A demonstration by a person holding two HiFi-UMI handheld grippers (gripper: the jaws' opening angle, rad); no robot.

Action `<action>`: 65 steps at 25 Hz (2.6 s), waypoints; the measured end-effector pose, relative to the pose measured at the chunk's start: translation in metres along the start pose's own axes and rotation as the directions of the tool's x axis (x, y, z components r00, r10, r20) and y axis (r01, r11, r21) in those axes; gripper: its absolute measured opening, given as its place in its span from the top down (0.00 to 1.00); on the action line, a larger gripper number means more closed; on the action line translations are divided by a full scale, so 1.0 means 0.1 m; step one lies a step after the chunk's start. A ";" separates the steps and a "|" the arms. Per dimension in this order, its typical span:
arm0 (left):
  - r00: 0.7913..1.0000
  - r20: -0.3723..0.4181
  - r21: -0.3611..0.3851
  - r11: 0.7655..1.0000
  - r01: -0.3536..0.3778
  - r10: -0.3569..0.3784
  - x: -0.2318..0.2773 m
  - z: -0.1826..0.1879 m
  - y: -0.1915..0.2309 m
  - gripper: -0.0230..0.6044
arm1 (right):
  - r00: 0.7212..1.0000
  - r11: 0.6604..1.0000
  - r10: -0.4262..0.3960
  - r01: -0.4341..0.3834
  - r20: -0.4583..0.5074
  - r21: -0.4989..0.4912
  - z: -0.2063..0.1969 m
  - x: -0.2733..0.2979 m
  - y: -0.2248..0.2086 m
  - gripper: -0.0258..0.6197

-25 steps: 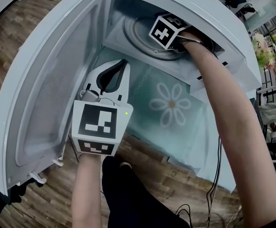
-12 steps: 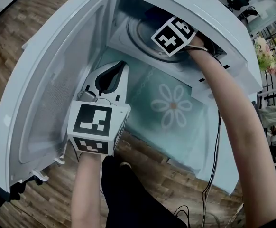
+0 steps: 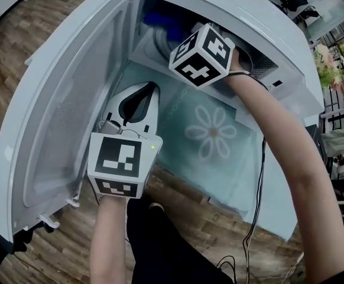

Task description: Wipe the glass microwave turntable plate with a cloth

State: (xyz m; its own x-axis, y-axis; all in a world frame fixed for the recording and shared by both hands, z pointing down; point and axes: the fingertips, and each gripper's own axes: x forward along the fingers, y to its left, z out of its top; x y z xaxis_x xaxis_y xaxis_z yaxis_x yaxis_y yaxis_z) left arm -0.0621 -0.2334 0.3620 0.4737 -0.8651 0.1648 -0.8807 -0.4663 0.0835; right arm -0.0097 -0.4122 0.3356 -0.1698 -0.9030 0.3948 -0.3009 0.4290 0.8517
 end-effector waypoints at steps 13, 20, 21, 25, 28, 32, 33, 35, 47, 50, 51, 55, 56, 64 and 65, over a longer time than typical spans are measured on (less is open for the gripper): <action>1.000 -0.005 -0.020 1.000 -0.018 0.018 -0.06 -0.05 0.09 0.95 | 0.994 0.985 0.107 -0.109 -0.027 -0.135 0.06 0.20 0.46 0.89; 1.000 -0.013 -0.010 1.000 -0.024 0.023 -0.05 -0.07 0.12 0.95 | 0.991 0.973 0.088 -0.108 -0.103 -0.206 -0.26 0.27 0.42 0.89; 1.000 -0.013 -0.010 1.000 -0.023 0.023 -0.04 -0.07 0.12 0.95 | 0.990 0.971 0.083 -0.106 -0.112 -0.214 -0.30 0.27 0.40 0.89; 1.000 -0.012 -0.017 1.000 -0.012 0.011 -0.03 -0.07 0.09 0.95 | 0.985 0.967 0.070 -0.106 -0.158 -0.231 -0.48 0.25 0.32 0.89; 1.000 -0.017 -0.007 1.000 -0.009 0.008 -0.02 -0.07 0.09 0.95 | 0.977 0.948 0.059 -0.119 -0.204 -0.296 -0.61 0.24 0.31 0.89; 1.000 -0.020 -0.005 1.000 -0.009 0.009 -0.01 -0.08 0.10 0.95 | 0.957 0.884 0.033 -0.163 -0.290 -0.439 -0.72 0.21 0.33 0.89; 1.000 -0.019 -0.005 1.000 -0.009 0.009 -0.01 -0.07 0.10 0.95 | 0.948 0.857 0.021 -0.181 -0.318 -0.482 -0.75 0.21 0.33 0.89; 1.000 -0.017 -0.004 1.000 -0.007 0.007 -0.01 -0.05 0.09 0.95 | 0.927 0.804 0.000 -0.223 -0.375 -0.551 -0.81 0.19 0.34 0.89; 1.000 -0.015 0.016 1.000 0.001 -0.001 0.00 -0.02 0.02 0.95 | 0.733 0.638 -0.076 -0.486 -0.676 -0.598 -1.40 0.01 0.29 0.89; 1.000 -0.018 0.019 1.000 0.002 -0.001 0.01 -0.03 0.01 0.95 | 0.675 0.618 -0.099 -0.534 -0.731 -0.577 -1.60 -0.05 0.26 0.89; 1.000 -0.019 0.018 1.000 0.001 -0.001 0.01 -0.04 0.00 0.95 | 0.663 0.614 -0.103 -0.544 -0.741 -0.572 -1.64 -0.07 0.25 0.89; 1.000 -0.020 0.018 1.000 0.001 -0.001 0.01 -0.04 -0.02 0.95 | 0.645 0.608 -0.107 -0.560 -0.757 -0.563 -1.68 -0.10 0.26 0.89; 1.000 -0.020 0.019 1.000 0.002 -0.002 0.00 -0.04 -0.02 0.95 | 0.648 0.613 -0.105 -0.555 -0.755 -0.562 -1.67 -0.10 0.25 0.89; 1.000 -0.026 0.021 1.000 0.001 -0.001 -0.03 -0.07 -0.02 0.95 | 0.736 0.751 -0.039 -0.425 -0.676 -0.506 -1.41 -0.02 0.24 0.89; 1.000 -0.027 0.023 1.000 0.000 0.000 -0.04 -0.07 -0.01 0.95 | 0.769 0.792 -0.021 -0.377 -0.638 -0.480 -1.30 0.00 0.22 0.89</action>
State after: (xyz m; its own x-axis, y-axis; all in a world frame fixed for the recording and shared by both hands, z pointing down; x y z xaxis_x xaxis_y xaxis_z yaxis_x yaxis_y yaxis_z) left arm -0.0629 -0.2278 0.3680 0.4732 -0.8600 0.1909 -0.8802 -0.4708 0.0608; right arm 0.1059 -0.4064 0.3992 0.4748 -0.7204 0.5056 0.2764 0.6675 0.6914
